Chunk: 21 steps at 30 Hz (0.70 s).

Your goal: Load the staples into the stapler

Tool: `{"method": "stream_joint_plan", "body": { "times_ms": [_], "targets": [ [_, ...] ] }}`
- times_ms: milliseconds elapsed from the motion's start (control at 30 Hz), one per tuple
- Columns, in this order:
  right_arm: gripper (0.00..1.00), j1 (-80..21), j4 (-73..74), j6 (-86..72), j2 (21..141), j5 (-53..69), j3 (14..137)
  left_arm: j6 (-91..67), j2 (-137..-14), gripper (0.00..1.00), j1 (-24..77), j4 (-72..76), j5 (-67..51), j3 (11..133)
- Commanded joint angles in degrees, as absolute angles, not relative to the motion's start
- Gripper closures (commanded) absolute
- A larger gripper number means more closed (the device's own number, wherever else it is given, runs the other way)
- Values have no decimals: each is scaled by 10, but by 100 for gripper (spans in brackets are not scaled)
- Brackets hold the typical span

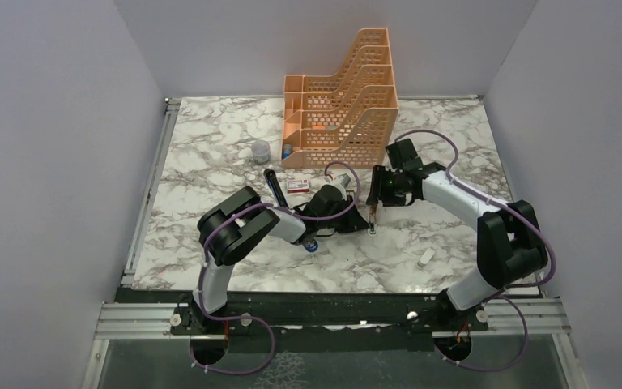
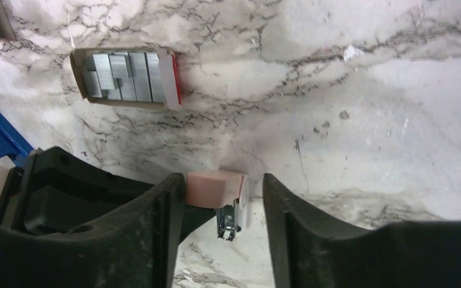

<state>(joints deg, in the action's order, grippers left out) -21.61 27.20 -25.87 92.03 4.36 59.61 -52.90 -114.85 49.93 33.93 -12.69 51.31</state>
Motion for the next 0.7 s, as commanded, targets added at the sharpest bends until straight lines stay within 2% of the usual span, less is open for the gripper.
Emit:
{"method": "stream_joint_plan", "body": {
  "times_ms": [0, 133, 500, 667],
  "targets": [
    [42, -212, 266, -255, 870, 46, 562, -500, -1162, 84, 495, 199, -112, 491],
    [36, -212, 269, -250, 844, 62, 542, -498, -1154, 80, 495, 194, -119, 497],
    [35, -229, 270, -261, 818, 46, 487, -485, -1079, 67, 495, 108, -54, 501],
    [35, -257, 249, -279, 821, 26, 470, -482, -1038, 54, 495, 73, -37, 494]
  ]
}}
